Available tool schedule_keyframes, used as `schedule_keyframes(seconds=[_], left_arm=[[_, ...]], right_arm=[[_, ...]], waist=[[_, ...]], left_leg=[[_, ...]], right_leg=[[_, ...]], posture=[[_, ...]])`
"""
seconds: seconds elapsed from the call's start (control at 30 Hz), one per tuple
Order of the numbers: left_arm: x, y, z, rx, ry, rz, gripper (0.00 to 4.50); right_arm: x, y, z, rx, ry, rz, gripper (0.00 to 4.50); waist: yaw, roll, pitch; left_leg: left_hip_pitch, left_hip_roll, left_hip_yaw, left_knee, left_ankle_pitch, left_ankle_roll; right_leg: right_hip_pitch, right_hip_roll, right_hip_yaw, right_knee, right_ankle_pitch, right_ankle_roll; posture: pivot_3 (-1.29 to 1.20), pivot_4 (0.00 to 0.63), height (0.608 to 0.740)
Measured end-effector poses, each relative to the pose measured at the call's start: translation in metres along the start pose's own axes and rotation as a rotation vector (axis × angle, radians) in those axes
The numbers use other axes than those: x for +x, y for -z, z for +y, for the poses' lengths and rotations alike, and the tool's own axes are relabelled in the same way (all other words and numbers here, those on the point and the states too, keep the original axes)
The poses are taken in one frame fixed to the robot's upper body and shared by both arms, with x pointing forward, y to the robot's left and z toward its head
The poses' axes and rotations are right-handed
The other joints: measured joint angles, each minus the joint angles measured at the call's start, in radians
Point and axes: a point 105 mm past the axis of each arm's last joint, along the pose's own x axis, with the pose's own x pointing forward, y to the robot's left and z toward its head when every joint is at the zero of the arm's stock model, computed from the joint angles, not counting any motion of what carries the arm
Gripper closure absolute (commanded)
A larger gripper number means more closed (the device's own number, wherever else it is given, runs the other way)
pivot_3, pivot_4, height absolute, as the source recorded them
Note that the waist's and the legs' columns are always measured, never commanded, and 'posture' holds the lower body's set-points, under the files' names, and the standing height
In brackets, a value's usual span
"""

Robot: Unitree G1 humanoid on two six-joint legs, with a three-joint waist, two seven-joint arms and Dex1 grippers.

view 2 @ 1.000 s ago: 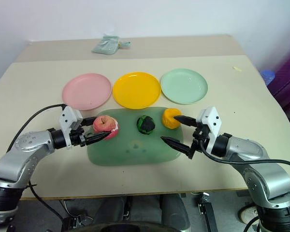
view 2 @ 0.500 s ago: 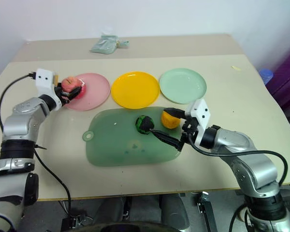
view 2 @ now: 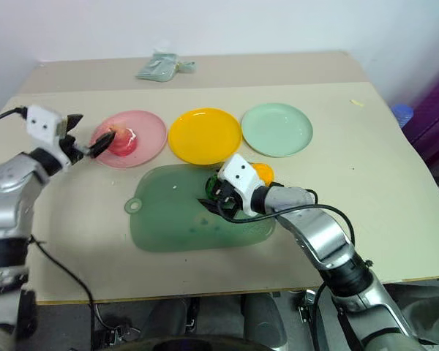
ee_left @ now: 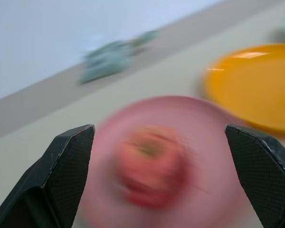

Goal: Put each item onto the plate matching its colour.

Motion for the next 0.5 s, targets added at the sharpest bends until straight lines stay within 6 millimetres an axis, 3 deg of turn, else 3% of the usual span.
schedule_keyframes(seconds=[0.03, 0.1, 0.23, 0.33, 0.4, 0.47, 0.5], left_arm=[[-0.004, 0.002, -0.015, -0.015, 0.059, 0.005, 0.03], [-0.013, 0.004, -0.045, -0.032, 0.173, 0.020, 0.00], [-0.023, 0.004, -0.083, -0.072, 0.298, 0.029, 0.00], [-0.027, 0.005, -0.096, -0.096, 0.331, 0.036, 0.00], [-0.028, 0.007, -0.107, -0.106, 0.367, 0.045, 0.00], [-0.029, 0.009, -0.117, -0.117, 0.411, 0.050, 0.00], [-0.030, 0.009, -0.124, -0.122, 0.439, 0.048, 0.00]], right_arm=[[0.001, 0.002, 0.000, -0.001, 0.001, 0.009, 0.00], [0.004, 0.003, 0.002, -0.010, -0.005, 0.019, 0.53], [0.008, -0.004, 0.001, -0.022, -0.001, 0.001, 2.30], [0.006, -0.016, -0.006, -0.021, 0.029, -0.041, 2.30], [0.001, -0.031, -0.023, -0.034, 0.098, -0.080, 2.30], [-0.004, -0.044, -0.053, -0.028, 0.211, -0.108, 2.30], [-0.008, -0.048, -0.077, -0.009, 0.305, -0.108, 2.30]], waist=[[0.001, 0.000, 0.000], [0.000, 0.000, 0.000], [-0.003, 0.000, 0.000], [-0.003, 0.000, 0.000], [-0.003, 0.000, 0.000], [-0.003, 0.000, 0.000], [-0.003, 0.000, 0.000]], left_leg=[[0.000, 0.000, 0.000, 0.000, 0.000, 0.000], [0.000, 0.000, -0.001, 0.000, 0.000, 0.000], [0.001, 0.000, -0.001, 0.000, 0.000, 0.000], [0.001, 0.000, -0.001, 0.000, 0.000, 0.000], [0.001, 0.000, 0.000, 0.000, 0.000, 0.000], [0.001, 0.000, 0.000, 0.000, 0.000, 0.000], [0.001, 0.000, 0.000, 0.000, 0.000, 0.000]], right_leg=[[0.001, 0.000, 0.000, 0.000, 0.000, 0.000], [0.001, 0.000, 0.000, 0.000, 0.000, 0.000], [0.001, 0.001, 0.000, 0.000, 0.000, 0.000], [0.001, 0.001, -0.001, 0.000, 0.000, 0.000], [0.001, 0.001, -0.001, 0.000, 0.000, 0.000], [0.001, 0.002, -0.001, 0.000, 0.000, 0.000], [0.001, 0.002, -0.001, 0.000, 0.000, 0.000]], posture=[[0.00, 0.150, 0.740], [0.00, 0.150, 0.740], [0.00, 0.150, 0.740], [0.00, 0.150, 0.740], [0.00, 0.150, 0.740], [0.00, 0.150, 0.740], [0.00, 0.150, 0.740]])
